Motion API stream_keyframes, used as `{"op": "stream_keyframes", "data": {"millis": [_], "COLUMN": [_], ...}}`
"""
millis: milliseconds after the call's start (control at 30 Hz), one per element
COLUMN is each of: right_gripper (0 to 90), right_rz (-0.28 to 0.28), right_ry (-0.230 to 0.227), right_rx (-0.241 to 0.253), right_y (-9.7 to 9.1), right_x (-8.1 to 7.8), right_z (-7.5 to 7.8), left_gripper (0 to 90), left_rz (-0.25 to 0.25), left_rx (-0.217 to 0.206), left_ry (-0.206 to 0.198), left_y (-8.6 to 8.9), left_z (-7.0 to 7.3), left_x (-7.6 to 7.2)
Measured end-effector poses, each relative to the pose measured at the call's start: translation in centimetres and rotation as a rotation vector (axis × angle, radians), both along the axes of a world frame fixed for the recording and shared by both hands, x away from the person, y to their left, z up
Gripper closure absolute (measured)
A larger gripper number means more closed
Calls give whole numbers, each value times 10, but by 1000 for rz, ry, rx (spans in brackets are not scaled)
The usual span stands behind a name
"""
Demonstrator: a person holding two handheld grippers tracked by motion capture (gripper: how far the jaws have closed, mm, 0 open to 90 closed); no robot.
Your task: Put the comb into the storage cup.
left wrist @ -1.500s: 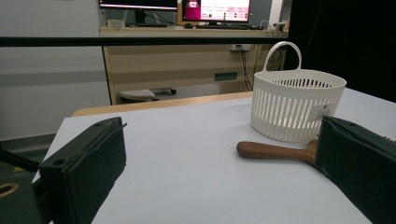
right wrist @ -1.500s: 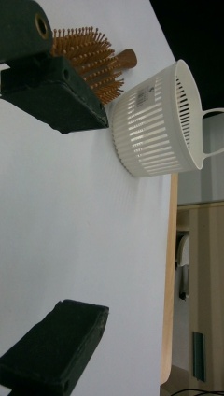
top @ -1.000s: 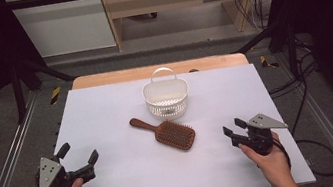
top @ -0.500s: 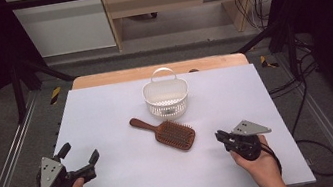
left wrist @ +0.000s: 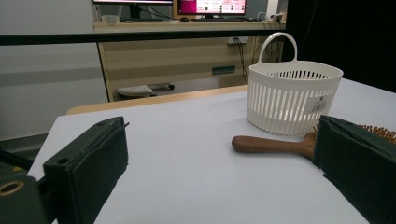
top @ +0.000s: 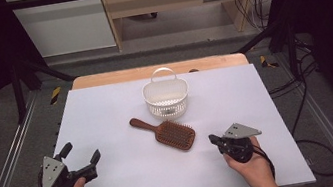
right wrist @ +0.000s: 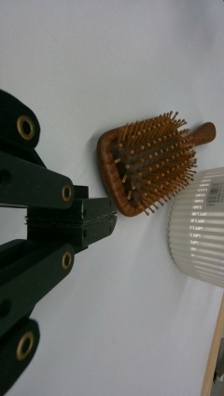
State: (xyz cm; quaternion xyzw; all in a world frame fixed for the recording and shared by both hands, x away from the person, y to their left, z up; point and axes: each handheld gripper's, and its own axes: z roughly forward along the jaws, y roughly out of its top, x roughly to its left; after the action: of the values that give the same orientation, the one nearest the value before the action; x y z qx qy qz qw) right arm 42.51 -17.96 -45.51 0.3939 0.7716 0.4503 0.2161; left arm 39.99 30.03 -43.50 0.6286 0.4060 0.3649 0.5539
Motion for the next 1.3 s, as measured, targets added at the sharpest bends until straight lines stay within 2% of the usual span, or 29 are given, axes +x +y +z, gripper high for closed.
{"op": "stream_keyframes", "data": {"millis": [367,667,733,900,1033,1233,1300], "right_gripper": [900,900,900,900,900,900,900], "right_rz": [40,29,32,18,19,14,14], "right_ry": [14,26,30,46,38,56,66], "right_rx": [-5,5,-9,-31,-57,-69,-57], "right_y": [26,46,51,57,57,58,59], "right_x": [11,29,34,43,47,54,56], "right_z": [-3,-5,-6,-9,-11,-13,-14], "left_gripper": [33,33,33,33,34,34,34], "left_rz": [-4,-3,-5,-4,-8,-11,-10], "left_rx": [5,2,3,-3,-1,3,2], "left_ry": [1,0,0,-1,0,1,0], "left_y": [-2,-1,-1,-1,-1,-2,-2], "left_z": [0,0,0,0,0,0,0], "left_x": [0,0,0,0,0,0,0]}}
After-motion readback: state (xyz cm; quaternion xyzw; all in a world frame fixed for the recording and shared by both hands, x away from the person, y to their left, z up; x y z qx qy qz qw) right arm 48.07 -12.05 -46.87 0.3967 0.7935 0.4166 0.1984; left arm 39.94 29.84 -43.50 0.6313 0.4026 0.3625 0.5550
